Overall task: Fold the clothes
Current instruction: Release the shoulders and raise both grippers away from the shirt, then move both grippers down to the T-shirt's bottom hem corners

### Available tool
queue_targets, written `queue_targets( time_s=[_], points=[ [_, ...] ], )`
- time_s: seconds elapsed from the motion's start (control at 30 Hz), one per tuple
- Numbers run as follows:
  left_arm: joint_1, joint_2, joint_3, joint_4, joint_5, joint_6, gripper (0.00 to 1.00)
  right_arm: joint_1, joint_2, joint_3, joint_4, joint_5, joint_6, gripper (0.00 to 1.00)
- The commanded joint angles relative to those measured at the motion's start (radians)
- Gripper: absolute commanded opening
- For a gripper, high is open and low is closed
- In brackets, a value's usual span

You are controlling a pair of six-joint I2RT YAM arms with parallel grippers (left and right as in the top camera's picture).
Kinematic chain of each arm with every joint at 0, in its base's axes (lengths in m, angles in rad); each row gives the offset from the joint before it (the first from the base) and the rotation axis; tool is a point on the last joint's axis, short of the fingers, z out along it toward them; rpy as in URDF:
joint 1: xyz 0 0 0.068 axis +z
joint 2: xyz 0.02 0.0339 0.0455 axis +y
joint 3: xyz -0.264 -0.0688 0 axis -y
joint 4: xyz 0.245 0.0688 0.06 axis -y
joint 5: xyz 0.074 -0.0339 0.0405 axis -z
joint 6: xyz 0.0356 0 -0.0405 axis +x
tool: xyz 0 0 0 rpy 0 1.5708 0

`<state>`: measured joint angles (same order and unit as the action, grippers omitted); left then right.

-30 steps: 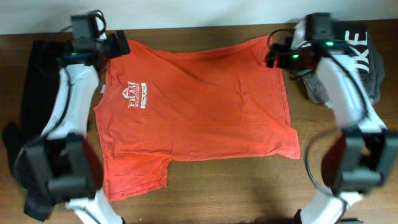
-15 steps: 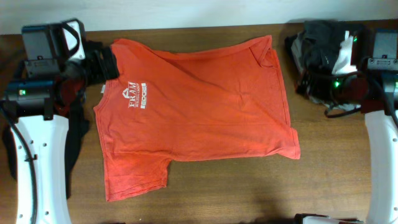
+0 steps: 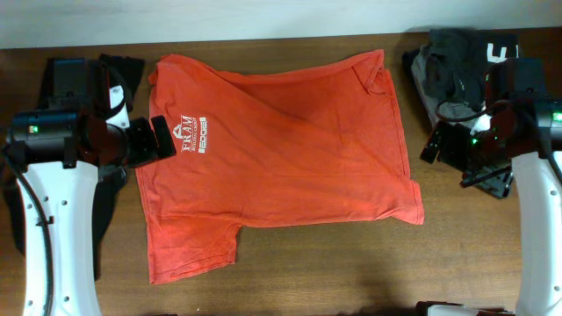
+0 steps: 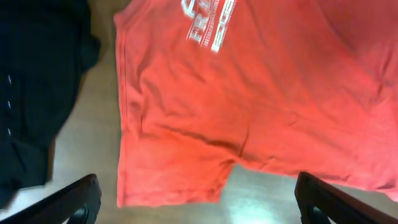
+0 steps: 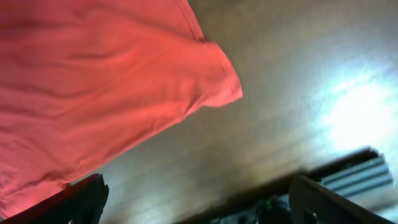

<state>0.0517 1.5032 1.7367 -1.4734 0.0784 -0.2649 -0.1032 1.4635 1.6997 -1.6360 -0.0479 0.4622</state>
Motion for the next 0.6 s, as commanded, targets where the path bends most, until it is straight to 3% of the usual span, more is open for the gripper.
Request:
queue_targets(
  time_s=[0.0, 0.27, 0.57],
  points=[
    [-0.003, -0.004, -0.072, -0.018, 0.003, -0.094, 0.99, 0.005, -0.002, -0.079, -0.009, 0.027, 0.100, 0.96],
    [-0.005, -0.011, -0.373, 0.096, 0.010, -0.272, 0.99, 0.005, -0.003, -0.408, 0.200, -0.036, 0.142, 0.95],
    [-0.064, -0.011, -0.661, 0.259, 0.056, -0.264, 0.96, 0.005, -0.003, -0.628, 0.364, -0.056, 0.137, 0.95]
  ],
)
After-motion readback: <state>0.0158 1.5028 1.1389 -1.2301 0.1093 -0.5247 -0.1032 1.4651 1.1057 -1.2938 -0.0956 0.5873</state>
